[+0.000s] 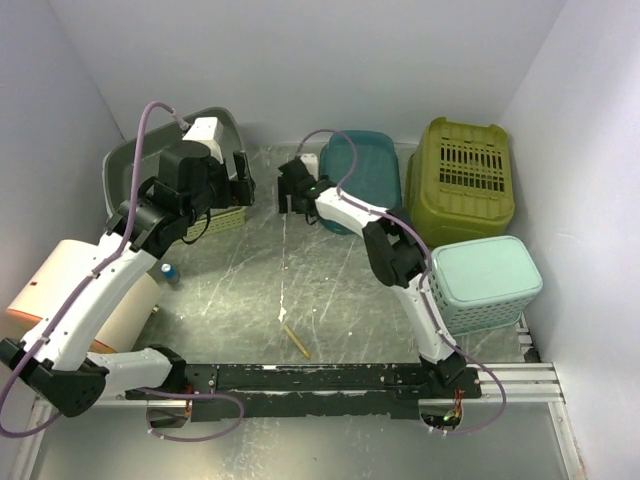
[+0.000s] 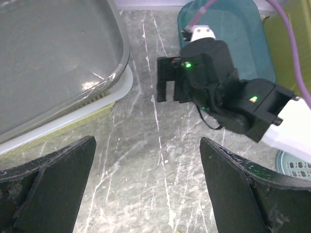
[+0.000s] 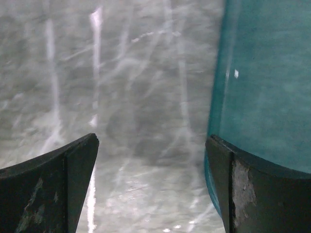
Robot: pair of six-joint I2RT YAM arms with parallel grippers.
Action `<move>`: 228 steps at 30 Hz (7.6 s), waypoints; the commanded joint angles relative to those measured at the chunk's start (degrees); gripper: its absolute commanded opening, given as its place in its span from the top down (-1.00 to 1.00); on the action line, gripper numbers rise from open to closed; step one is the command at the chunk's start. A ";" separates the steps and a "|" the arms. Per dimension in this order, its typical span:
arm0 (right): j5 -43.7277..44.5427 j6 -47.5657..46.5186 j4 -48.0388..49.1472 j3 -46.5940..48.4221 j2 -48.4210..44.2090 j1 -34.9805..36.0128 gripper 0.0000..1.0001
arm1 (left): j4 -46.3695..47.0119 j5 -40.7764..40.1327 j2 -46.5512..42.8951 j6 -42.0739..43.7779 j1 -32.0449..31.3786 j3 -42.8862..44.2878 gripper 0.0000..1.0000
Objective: Turn the large container upside down
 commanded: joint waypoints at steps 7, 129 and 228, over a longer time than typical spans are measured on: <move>-9.99 1.96 3.04 -12.70 -16.03 -4.82 -0.87 | 3.64 -0.09 0.08 4.09 0.44 -0.92 -0.99; 42.89 -13.58 -6.14 -40.72 -87.37 -2.77 -1.00 | 93.37 86.91 26.95 -87.14 -5.40 -13.30 0.87; 2.58 6.03 2.10 -59.13 -84.48 -2.73 -1.00 | -0.23 40.59 52.65 11.82 -3.54 29.92 -0.98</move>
